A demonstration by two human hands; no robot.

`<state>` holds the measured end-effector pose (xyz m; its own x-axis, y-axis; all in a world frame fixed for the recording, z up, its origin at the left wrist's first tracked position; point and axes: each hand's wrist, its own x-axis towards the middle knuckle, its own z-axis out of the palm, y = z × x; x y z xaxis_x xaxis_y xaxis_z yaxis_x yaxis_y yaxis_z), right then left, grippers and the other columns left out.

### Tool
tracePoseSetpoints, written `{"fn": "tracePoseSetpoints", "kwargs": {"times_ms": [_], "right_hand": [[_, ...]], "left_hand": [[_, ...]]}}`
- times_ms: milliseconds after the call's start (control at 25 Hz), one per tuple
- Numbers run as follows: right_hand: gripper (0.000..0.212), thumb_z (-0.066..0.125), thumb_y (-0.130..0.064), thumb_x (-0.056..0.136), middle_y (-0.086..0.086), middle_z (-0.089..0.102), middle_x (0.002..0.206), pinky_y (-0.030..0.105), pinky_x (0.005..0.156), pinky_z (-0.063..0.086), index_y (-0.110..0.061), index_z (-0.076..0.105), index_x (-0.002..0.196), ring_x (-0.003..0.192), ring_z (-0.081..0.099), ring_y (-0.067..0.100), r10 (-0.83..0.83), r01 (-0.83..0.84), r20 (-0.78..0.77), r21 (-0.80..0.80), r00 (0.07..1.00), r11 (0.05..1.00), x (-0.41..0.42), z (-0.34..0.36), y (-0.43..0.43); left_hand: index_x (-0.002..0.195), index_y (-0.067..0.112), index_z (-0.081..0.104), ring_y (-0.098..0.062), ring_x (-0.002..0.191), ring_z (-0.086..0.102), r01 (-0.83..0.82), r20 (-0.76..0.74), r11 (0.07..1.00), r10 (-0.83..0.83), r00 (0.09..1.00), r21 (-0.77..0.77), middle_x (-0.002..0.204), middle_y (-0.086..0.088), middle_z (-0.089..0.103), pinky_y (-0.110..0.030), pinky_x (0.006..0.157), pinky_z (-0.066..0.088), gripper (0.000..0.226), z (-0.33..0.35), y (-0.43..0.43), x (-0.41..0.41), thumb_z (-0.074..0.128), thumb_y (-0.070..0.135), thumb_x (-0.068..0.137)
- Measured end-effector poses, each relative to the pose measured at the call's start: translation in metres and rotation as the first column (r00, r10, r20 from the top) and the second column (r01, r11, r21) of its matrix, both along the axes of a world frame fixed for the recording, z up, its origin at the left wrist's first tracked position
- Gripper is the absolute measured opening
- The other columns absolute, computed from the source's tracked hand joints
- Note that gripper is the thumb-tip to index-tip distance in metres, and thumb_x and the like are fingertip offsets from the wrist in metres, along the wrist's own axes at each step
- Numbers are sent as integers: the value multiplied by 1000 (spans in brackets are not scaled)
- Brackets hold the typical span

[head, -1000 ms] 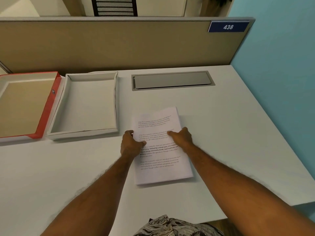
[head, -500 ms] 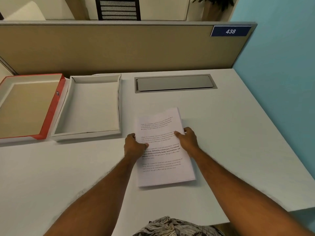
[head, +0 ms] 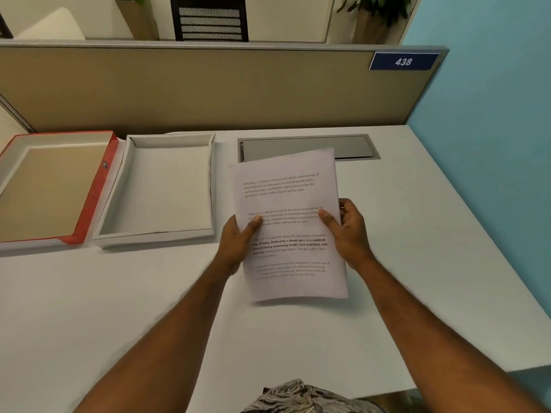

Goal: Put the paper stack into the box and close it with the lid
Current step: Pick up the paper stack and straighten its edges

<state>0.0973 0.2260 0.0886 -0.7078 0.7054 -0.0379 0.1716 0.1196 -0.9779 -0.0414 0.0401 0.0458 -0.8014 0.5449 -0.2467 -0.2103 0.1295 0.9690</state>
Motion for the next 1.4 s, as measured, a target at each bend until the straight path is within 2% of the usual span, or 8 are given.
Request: {"fn": "tracePoseSetpoints", "kwargs": {"times_ms": [200,320,560,760,920,1040,1200,1400], "right_hand": [[30,59,-17,93,0,63,108,30,76,61,-13,47,119,94,66,18,5,-3,-33,67,999,998,2,19,10],[30,57,-16,94,-12,59,104,24,74,61,-19,42,120,93,65,12,70,-59,-91,119,993,991,-4,33,8],[32,59,-18,94,-18,59,105,37,84,60,-19,43,122,97,65,10,95,-80,-84,166,992,983,-9,14,-2],[43,67,-35,82,-7,65,104,29,73,62,-25,49,120,94,68,15,72,-44,-165,167,984,985,-11,31,-2],[21,61,-50,81,-7,65,81,17,56,55,-32,56,91,70,68,11,-145,195,-307,137,941,971,-36,75,-9],[22,59,-44,89,-10,61,69,11,49,49,-25,57,79,62,63,11,-315,369,-291,151,903,917,-52,84,-10],[23,51,-29,97,-7,56,68,7,45,44,-13,58,82,63,60,12,-347,388,-262,123,901,914,-59,81,-5],[40,39,-57,90,2,64,82,21,57,53,-23,59,96,72,65,9,-160,183,-398,20,903,983,-44,67,-1]], "left_hand": [[111,18,46,-12,86,68,-132,-314,990,143,939,55,102,10,61,-22,63,59,27,46,15,18,61,28,91],[112,20,44,-5,83,68,-149,-353,981,184,917,124,102,13,59,-20,62,59,25,58,15,17,59,22,93],[109,38,45,13,91,62,-148,-379,981,184,907,122,105,15,58,-13,64,55,31,40,2,14,59,16,93],[123,18,50,-3,95,64,-146,-465,983,181,867,110,107,10,61,-20,69,59,46,56,3,2,69,34,84],[91,14,57,-13,74,61,-327,-394,921,386,834,211,79,-1,61,-16,56,47,52,110,24,-9,43,64,84],[75,15,54,-14,69,57,-490,-302,865,497,813,104,70,-2,58,-24,58,42,46,125,39,-10,42,56,92],[80,13,64,-13,71,58,-549,-322,823,564,761,144,70,2,60,-23,58,42,30,126,43,-9,47,33,94],[102,12,70,-10,74,62,-383,-340,888,453,824,253,82,5,65,-9,53,45,46,127,35,-10,33,40,98]]}}
